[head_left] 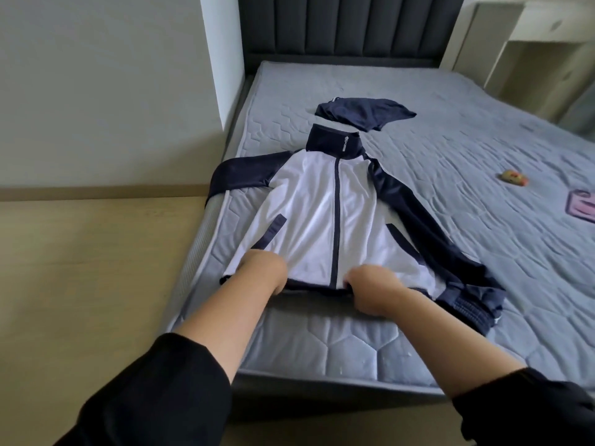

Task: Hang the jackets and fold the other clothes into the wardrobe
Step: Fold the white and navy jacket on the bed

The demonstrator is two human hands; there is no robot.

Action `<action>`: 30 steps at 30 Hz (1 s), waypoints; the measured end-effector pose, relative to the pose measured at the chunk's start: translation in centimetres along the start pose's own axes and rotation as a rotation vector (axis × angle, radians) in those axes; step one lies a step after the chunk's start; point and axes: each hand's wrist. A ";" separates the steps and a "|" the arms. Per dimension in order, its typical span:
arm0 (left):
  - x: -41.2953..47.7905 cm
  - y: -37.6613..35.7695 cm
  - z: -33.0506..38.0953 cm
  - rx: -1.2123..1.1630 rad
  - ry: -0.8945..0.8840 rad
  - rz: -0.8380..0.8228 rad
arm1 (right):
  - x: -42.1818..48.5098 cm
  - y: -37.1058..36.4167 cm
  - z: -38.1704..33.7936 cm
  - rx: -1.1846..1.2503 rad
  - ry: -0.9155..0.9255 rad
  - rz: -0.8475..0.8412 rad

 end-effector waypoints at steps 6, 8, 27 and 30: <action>-0.7 0.5 4.6 -0.088 -0.213 0.110 | -1.8 1.0 3.6 0.620 -0.182 0.023; -0.7 0.1 7.6 -0.182 -0.431 0.352 | -2.0 0.5 5.9 0.620 -0.462 0.270; 1.5 0.5 20.9 -0.380 -0.670 0.370 | -6.7 2.6 21.2 0.219 -0.998 1.183; 1.3 1.0 20.7 -0.407 -0.696 0.374 | -6.0 1.1 21.1 0.242 -1.121 0.747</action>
Point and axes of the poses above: each hand's wrist, its own x-axis towards the middle knuckle, its own y-axis out of the back of the hand, z = x × y, and after that the axes turned 11 degrees about y, right-handed
